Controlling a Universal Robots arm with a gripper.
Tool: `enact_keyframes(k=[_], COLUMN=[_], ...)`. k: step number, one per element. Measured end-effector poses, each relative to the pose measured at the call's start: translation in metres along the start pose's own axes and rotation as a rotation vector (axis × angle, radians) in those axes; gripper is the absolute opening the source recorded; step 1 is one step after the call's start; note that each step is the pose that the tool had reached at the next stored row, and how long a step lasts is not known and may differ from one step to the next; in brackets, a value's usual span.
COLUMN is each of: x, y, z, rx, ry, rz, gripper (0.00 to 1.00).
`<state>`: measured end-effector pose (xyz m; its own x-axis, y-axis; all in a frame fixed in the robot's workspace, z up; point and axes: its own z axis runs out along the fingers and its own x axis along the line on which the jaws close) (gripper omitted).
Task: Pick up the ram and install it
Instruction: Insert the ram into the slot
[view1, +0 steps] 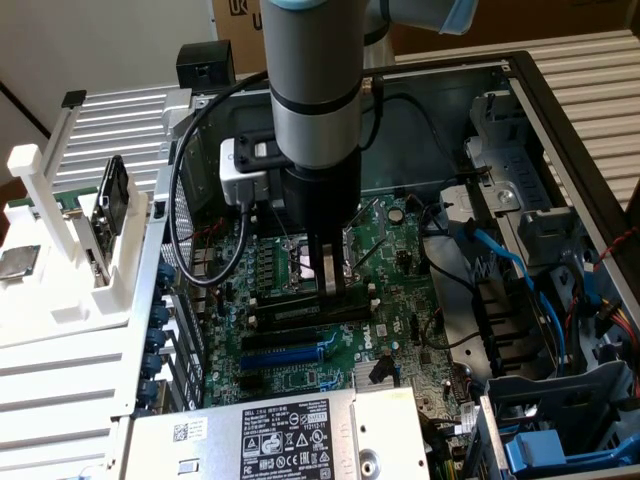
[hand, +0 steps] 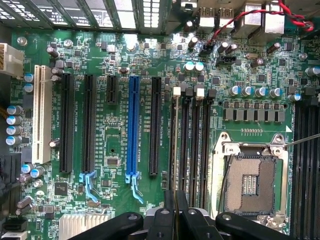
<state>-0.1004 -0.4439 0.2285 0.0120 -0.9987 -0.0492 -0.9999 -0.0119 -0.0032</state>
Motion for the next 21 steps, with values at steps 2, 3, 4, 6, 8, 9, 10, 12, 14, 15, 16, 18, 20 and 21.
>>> enact_keyframes(k=[2,3,4,6,8,9,10,12,14,15,16,18,20,21], x=[0.001,0.001,0.0,0.001,0.002,0.002,0.002,0.002,0.003,0.003,0.003,0.003,0.003,0.004], y=[0.0,0.0,-0.0001,-0.0007,-0.0027,-0.003,-0.003,-0.003,-0.0032,-0.0032,-0.0032,-0.0033,-0.0033,-0.0032], z=[-0.0002,-0.0018,-0.0048,-0.0087,-0.0093,-0.0096,-0.0098,-0.0104,-0.0118,-0.0123,-0.0128,-0.014,-0.0148,-0.0151], rx=[0.0001,0.0,0.0001,0.0002,0.0002,0.0001,0.0002,0.0003,0.0001,-0.0003,-0.0011,-0.0028,-0.0061,-0.0085], ry=[-0.0028,-0.004,-0.0055,-0.0084,-0.0105,-0.0111,-0.0121,-0.0156,-0.0196,-0.0214,-0.0233,-0.0279,-0.0339,-0.0373], rz=[0.0,0.0,0.0,0.0,0.0,0.0,0.0,0.0,0.001,0.001,0.002,0.002,0.003,0.003], gripper=[0.12,0.12,0.12,0.12,0.12,0.12,0.12,0.12,0.12,0.12,0.12,0.12,0.12,0.12])
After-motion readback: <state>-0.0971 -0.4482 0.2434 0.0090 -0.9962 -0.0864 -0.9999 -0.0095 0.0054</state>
